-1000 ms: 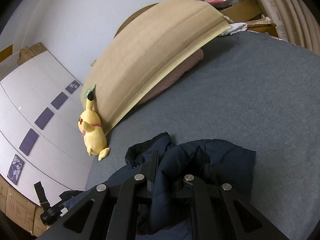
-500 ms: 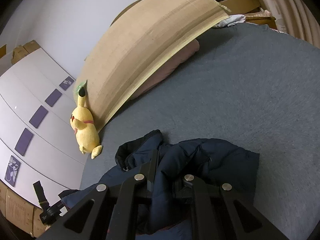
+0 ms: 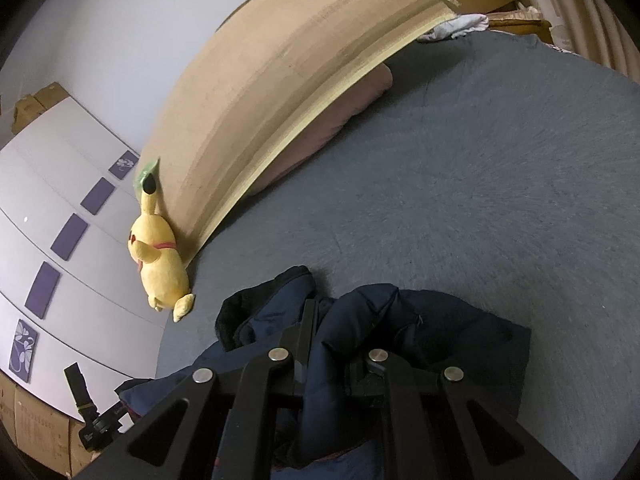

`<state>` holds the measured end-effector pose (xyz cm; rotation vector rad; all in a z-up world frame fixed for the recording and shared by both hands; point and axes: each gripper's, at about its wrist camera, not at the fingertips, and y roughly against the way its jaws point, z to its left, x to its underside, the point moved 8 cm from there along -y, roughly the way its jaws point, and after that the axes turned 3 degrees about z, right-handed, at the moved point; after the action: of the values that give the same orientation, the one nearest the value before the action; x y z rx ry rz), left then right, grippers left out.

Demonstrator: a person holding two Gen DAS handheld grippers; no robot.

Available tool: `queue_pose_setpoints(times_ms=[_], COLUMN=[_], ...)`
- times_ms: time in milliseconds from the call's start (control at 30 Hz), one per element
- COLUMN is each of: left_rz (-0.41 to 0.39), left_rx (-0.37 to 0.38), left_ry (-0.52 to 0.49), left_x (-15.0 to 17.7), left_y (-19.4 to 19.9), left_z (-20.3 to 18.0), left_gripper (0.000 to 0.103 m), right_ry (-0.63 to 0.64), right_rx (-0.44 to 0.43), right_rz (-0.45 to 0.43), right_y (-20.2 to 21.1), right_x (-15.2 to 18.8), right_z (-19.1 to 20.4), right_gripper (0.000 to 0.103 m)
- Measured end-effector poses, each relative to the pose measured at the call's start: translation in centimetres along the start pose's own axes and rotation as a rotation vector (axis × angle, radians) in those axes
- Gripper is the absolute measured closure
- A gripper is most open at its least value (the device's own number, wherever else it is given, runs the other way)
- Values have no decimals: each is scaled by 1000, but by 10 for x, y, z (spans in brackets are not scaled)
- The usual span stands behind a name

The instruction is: Fold large clothes

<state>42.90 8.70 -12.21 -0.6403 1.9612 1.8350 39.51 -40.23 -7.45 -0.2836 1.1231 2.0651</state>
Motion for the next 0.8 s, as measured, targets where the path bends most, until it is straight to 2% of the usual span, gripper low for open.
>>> queue_pose_setpoints(times_ms=[367,800], left_rz=[40,107], left_rx=[-8,2], left_ry=[-13,2], left_x=[-20,-25], left_y=[-38,-71], left_z=[-9,-10], left_gripper=[92,91], right_ry=[-22,-59], right_rx=[36,49], right_rz=[48,126], right_y=[-40,-80], right_x=[-15,-17], right_z=[-18,-36], right_gripper=[93,93])
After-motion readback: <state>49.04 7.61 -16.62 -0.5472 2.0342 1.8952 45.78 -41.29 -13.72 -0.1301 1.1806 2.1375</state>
